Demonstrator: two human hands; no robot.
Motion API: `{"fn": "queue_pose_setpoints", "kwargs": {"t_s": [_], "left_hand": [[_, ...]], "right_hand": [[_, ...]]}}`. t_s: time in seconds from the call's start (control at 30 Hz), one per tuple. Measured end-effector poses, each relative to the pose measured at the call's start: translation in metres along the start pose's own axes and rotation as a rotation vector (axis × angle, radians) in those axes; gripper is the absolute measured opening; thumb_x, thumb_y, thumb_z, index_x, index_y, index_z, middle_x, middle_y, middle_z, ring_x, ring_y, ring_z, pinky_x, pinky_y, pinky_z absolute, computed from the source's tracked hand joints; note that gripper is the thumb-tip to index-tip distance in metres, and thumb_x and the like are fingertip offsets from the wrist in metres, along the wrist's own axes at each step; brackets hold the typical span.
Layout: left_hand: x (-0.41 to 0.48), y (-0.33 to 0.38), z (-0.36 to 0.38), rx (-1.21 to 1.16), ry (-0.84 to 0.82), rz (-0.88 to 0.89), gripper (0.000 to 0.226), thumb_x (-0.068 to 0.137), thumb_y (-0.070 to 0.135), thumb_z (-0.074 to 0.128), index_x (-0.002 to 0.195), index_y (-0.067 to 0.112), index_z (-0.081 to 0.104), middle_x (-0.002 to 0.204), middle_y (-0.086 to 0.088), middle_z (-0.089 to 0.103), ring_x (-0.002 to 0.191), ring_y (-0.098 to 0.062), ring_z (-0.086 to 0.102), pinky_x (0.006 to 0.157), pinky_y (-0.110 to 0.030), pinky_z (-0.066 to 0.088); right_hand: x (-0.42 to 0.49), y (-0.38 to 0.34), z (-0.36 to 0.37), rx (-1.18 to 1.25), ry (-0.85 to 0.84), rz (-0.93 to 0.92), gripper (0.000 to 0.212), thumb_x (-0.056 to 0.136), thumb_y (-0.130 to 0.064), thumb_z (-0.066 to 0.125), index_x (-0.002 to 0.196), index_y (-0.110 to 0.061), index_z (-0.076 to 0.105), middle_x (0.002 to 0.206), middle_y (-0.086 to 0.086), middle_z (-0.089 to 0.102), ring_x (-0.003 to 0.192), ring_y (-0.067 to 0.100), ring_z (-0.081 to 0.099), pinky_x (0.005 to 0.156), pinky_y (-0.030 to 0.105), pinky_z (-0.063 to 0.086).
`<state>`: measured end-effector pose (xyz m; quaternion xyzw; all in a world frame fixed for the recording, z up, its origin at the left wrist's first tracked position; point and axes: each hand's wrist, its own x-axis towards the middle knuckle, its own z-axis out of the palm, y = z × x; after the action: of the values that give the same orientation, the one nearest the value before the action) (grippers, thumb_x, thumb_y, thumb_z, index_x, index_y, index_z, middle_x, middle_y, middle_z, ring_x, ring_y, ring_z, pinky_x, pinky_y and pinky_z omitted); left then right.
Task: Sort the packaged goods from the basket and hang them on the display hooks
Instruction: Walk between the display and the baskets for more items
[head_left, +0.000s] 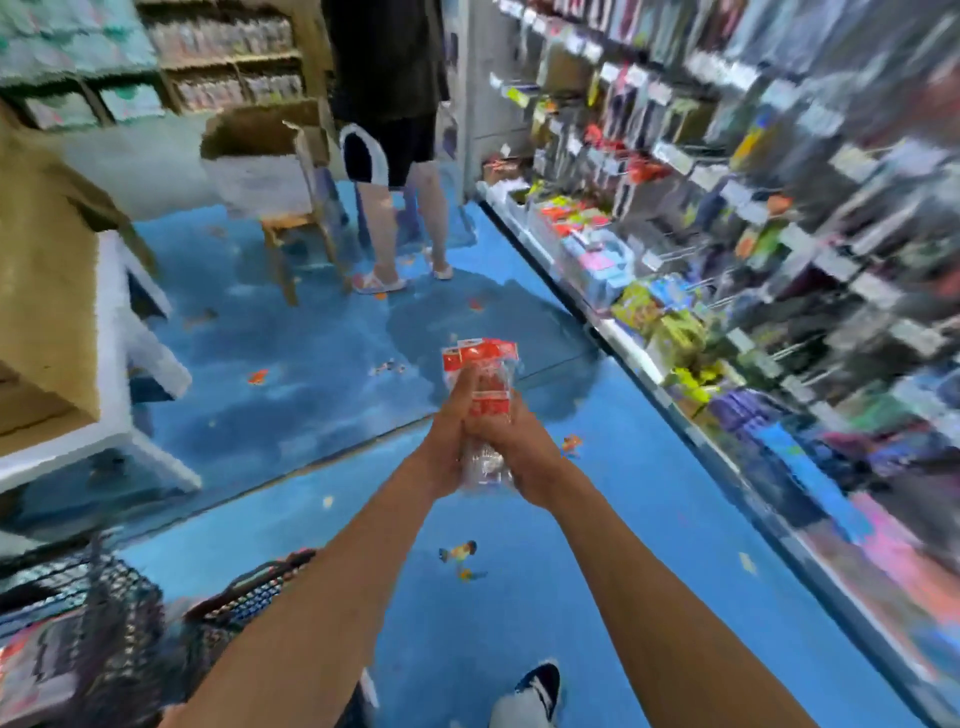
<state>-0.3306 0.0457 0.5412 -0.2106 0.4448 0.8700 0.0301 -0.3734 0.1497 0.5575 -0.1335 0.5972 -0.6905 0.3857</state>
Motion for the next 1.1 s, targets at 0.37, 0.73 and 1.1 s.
{"fn": "queue_pose_setpoints", "kwargs": {"t_s": [0.37,0.73,1.1], "left_hand": [[0.157,0.044,0.190,0.173,-0.256,0.019,0.097,0.073,0.068,0.080,0.138,0.000,0.057,0.123,-0.025,0.064,0.106,-0.037,0.066,0.094,-0.049,0.055],[0.312,0.131,0.274,0.242,-0.518,0.072,0.062,0.091,0.035,0.074,0.137,-0.002,0.056,0.129,-0.030,0.063,0.113,-0.046,0.065,0.096,-0.054,0.056],[0.451,0.240,0.326,0.487,-0.775,-0.020,0.053,0.094,0.035,0.066,0.128,-0.004,0.056,0.090,-0.013,0.073,0.075,-0.023,0.072,0.061,-0.032,0.059]], "right_hand": [[0.029,-0.125,-0.196,0.139,0.316,-0.234,0.052,0.084,-0.001,0.073,0.133,-0.003,0.058,0.131,0.034,0.060,0.125,0.052,0.056,0.109,0.063,0.044],[0.106,-0.241,-0.279,0.203,0.561,-0.375,0.047,0.088,-0.015,0.064,0.131,0.004,0.060,0.126,0.034,0.063,0.112,0.046,0.064,0.100,0.059,0.051],[0.203,-0.325,-0.363,0.189,0.864,-0.358,0.046,0.076,-0.023,0.079,0.117,-0.010,0.065,0.104,0.016,0.075,0.097,0.037,0.069,0.085,0.051,0.056]]}}
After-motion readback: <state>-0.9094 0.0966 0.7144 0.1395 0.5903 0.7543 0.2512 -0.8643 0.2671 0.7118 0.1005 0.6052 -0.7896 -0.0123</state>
